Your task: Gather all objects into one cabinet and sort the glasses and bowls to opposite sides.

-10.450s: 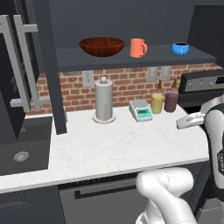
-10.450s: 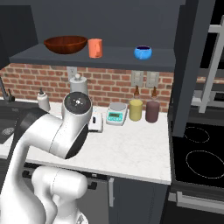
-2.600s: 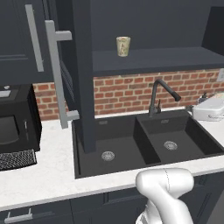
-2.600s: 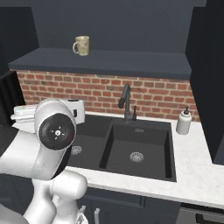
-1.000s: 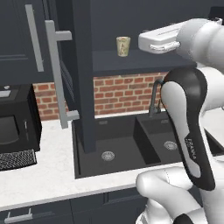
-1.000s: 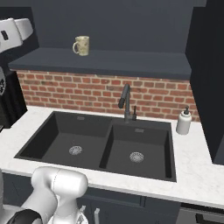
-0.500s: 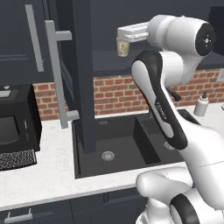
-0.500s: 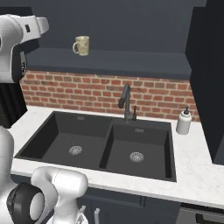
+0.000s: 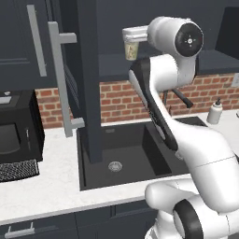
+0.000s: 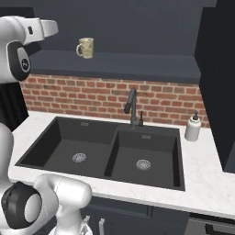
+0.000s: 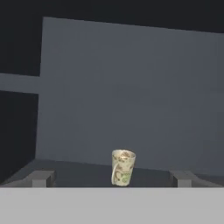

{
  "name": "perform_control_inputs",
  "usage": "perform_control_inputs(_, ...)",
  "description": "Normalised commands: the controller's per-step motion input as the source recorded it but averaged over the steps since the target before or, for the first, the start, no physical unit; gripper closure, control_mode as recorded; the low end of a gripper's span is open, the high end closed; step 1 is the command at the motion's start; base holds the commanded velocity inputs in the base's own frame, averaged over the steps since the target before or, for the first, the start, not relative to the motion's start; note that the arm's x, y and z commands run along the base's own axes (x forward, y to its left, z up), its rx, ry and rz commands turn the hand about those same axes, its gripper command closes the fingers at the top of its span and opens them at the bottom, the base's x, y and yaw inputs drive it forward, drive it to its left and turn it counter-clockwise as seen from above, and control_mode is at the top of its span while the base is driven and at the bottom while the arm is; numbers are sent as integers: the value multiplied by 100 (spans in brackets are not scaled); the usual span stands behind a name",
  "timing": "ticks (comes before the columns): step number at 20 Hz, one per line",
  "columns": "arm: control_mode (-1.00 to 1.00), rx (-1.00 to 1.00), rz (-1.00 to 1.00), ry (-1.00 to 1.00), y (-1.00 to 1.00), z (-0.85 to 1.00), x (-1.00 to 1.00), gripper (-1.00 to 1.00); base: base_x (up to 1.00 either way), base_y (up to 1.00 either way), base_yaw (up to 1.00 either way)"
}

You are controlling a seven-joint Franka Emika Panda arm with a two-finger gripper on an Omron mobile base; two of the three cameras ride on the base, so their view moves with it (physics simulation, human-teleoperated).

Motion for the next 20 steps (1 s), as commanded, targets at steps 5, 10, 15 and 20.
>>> perform_control_inputs(5, -100, -1, -11, 1, 0, 0, 1, -100, 0, 0, 0)
perform_control_inputs(10, -100, 6, 0, 10, -13, 0, 26, -100, 0, 0, 0)
perform_control_inputs(15, -100, 10, 0, 23, -36, 0, 50, -100, 0, 0, 0)
perform_control_inputs(20, -100, 0, 0, 11, -3, -2, 9, -100, 0, 0, 0)
